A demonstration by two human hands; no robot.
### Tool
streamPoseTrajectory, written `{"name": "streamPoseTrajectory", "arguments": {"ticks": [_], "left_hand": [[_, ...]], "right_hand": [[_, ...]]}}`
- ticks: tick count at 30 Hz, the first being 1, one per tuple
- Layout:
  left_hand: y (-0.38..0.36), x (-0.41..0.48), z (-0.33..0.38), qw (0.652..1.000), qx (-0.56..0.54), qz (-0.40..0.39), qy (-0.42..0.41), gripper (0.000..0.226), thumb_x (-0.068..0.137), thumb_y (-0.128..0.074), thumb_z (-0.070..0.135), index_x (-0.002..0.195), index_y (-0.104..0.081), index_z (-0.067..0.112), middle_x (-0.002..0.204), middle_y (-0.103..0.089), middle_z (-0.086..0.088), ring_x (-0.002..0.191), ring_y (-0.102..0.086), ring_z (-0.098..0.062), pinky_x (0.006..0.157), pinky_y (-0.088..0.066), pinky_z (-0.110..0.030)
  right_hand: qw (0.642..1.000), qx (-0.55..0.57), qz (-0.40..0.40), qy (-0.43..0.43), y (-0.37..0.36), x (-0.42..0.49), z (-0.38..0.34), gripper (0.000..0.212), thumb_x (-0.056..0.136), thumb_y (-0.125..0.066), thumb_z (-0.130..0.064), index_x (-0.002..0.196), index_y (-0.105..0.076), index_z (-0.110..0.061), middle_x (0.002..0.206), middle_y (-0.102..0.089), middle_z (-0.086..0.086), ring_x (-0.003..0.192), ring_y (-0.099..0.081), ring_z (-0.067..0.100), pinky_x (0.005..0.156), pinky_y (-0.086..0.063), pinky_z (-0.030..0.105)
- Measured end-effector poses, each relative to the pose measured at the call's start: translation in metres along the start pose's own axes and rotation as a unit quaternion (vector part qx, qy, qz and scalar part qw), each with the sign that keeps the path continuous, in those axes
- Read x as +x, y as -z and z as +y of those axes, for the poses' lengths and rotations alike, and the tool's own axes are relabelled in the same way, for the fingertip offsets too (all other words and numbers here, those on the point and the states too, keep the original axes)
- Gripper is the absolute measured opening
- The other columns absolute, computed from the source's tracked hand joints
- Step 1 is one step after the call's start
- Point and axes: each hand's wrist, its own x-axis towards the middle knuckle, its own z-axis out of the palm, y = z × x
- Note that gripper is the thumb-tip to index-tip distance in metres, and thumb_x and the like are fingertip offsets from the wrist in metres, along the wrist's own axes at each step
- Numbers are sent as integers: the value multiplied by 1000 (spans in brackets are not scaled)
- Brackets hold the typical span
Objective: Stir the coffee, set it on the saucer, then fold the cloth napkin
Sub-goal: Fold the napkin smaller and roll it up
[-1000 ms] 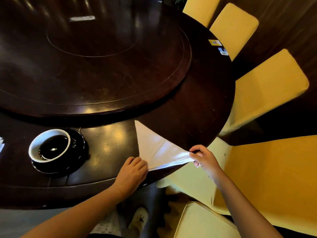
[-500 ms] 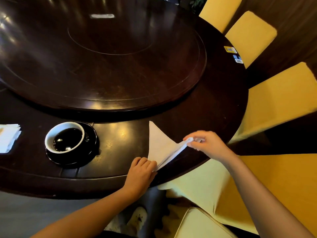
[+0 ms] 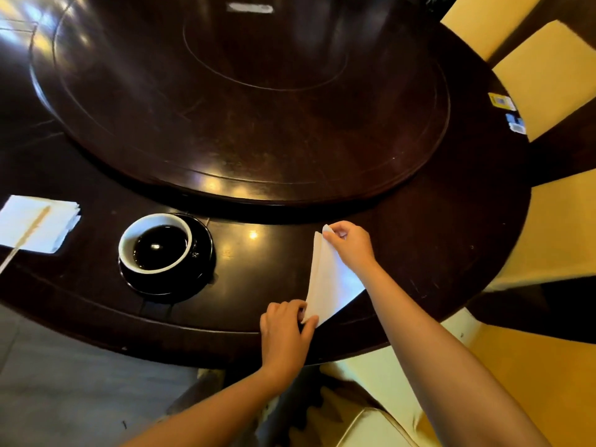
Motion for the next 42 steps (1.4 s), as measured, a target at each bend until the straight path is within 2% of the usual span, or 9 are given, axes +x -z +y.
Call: {"name": "streamPoseTrajectory", "arguments": {"ticks": [9,17,24,30,33,35,37,39,42], "left_hand": [[-4,-4,6,999,9,31,24,14,87,-60,32,83,-60,18,92,-55,5,93,-44,-14,82,-32,-25],[-5,-6,10,999,5,16,51,12,89,-56,34,98,-55,25,91,-51,13,94,-40,-8,82,-25,-22],[1,5,6,997,21,-7,67,28,91,-53,29,119,-54,26,93,-58,11,103,-44,-12,92,-29,-28],[6,5,-5,997,79,-4,-10,11,92,-48,25,98,-57,26,97,-57,8,99,-45,-14,83,-24,-25],[0,-1,-15,996,81,13,-40,2,87,-59,20,86,-59,22,87,-58,5,89,-51,-18,79,-27,-27],[-4,-3,-21,994,86,35,-58,4,84,-64,18,83,-61,21,85,-58,4,85,-52,-19,77,-31,-29],[-6,-3,-25,993,81,53,-69,2,85,-62,21,83,-61,21,84,-57,4,85,-49,-17,76,-31,-29],[-8,-2,-29,989,96,63,-88,11,86,-51,28,82,-59,22,82,-56,4,83,-43,-13,75,-28,-25],[-11,-3,-34,982,133,66,-114,21,86,-41,34,80,-57,22,81,-56,3,80,-40,-12,72,-25,-25]], "right_hand": [[998,-13,60,9,-28,3,16,18,89,-59,-24,99,-66,-10,101,-60,8,90,-58,20,78,-50,33],[993,-70,87,31,-35,-6,15,21,93,-52,-29,102,-64,-14,104,-58,5,88,-55,17,73,-46,29],[981,-83,154,-83,-24,-22,23,24,96,-44,-28,103,-58,-10,111,-56,9,86,-55,21,70,-41,31],[971,-125,183,-87,-4,-39,46,31,93,-49,-34,108,-56,-7,105,-60,12,93,-58,28,70,-41,31],[964,-150,204,-76,16,-32,47,38,92,-50,-34,116,-56,-5,113,-59,14,107,-53,29,83,-44,38],[958,-188,217,-6,19,-34,43,38,94,-45,-31,120,-55,-5,119,-59,12,113,-51,28,93,-44,39],[949,-256,124,136,1,-49,35,43,90,-38,-32,123,-54,-8,125,-59,10,117,-52,28,99,-40,39],[890,-370,-26,266,-29,-70,39,52,89,-30,-37,130,-49,-11,137,-53,8,127,-48,28,106,-33,40],[837,-431,-140,307,-45,-87,56,53,99,-12,-42,141,-33,-18,149,-37,1,139,-30,20,110,-15,40]]}}
